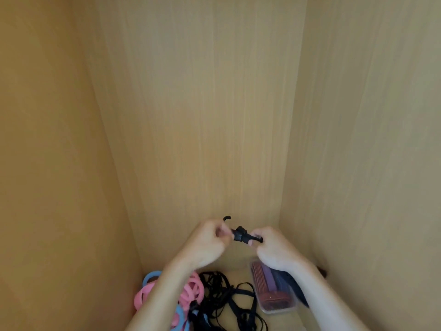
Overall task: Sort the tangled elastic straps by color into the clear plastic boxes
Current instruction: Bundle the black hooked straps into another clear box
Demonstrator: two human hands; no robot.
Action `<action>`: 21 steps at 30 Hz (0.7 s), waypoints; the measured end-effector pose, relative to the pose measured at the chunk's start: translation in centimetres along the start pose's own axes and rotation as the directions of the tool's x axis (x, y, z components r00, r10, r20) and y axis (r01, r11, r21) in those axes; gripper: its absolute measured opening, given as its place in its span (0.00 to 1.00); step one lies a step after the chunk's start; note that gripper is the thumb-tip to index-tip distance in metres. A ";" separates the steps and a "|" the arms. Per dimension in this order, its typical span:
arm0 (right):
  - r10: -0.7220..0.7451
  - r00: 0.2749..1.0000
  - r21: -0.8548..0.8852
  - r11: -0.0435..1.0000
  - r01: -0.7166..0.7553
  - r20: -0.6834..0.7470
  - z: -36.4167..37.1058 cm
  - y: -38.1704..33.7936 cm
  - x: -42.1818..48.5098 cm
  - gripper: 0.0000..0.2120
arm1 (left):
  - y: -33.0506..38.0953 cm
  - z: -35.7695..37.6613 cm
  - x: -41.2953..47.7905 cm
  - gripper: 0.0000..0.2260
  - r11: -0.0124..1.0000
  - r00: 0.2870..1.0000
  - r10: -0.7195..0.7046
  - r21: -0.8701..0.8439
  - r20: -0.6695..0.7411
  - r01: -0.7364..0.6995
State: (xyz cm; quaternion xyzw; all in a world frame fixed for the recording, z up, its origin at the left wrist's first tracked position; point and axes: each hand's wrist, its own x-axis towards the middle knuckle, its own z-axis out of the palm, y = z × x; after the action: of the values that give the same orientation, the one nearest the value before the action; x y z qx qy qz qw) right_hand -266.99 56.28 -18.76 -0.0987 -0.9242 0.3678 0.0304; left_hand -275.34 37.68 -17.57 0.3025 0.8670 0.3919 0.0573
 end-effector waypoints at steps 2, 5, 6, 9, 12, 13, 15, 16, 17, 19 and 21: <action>-0.039 0.997 -0.123 0.991 0.048 0.067 -0.4 -0.2 -0.4 0.11 | 0.8 -0.5 0.5 0.16 0.961 0.987 0.156 0.223 0.045 -0.162; -0.094 0.990 -0.255 0.960 0.117 0.102 -0.6 -0.6 -0.9 0.09 | 1.2 0.6 0.6 0.26 0.897 0.965 0.076 0.405 0.251 -0.176; -0.110 0.988 -0.289 0.947 0.137 0.110 -0.6 -0.7 -1.1 0.08 | 1.0 1.2 0.6 0.21 0.912 0.959 0.041 0.381 0.280 -0.150; -0.106 0.989 -0.351 0.927 0.135 0.101 -0.5 -0.6 -1.6 0.07 | 0.2 2.6 0.4 0.08 0.945 0.948 0.010 0.308 0.319 -0.114; -0.110 0.992 -0.291 0.949 0.123 0.060 -0.2 -0.4 -1.9 0.03 | -0.4 3.0 0.4 0.05 0.972 0.954 0.011 0.219 0.300 -0.080; -0.101 0.994 -0.272 0.956 0.110 0.046 -0.1 -0.4 -2.0 0.09 | -0.6 3.2 0.4 0.04 0.981 0.958 0.011 0.181 0.285 -0.065; -0.077 0.996 -0.243 0.966 0.083 0.033 0.3 -0.1 -2.0 0.13 | -1.0 3.4 0.5 0.04 0.995 0.969 0.014 0.096 0.248 -0.039; -0.076 0.997 -0.249 0.965 0.080 0.027 0.5 0.1 -2.0 0.09 | -1.2 3.5 0.4 0.04 0.998 0.974 0.017 0.052 0.226 -0.030; -0.063 0.998 -0.267 0.961 0.069 0.029 0.7 0.4 -1.9 0.05 | -1.4 3.5 0.4 0.03 1.000 0.979 0.020 0.012 0.202 -0.022; -0.041 0.999 -0.248 0.968 0.045 0.019 1.2 1.1 -2.0 0.04 | -1.7 3.3 0.5 0.04 0.997 0.987 0.003 -0.082 0.161 0.011; -0.011 0.999 -0.073 0.997 0.014 0.031 1.8 1.8 -2.3 0.05 | -1.9 3.0 0.5 0.05 0.975 0.987 -0.032 -0.211 0.157 0.065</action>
State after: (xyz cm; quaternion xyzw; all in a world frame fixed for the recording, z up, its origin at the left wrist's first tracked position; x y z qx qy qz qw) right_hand -264.71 55.82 -21.26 -0.0884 -0.9379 0.3350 0.0149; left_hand -275.66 38.93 -20.93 0.3025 0.8196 0.4575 0.1655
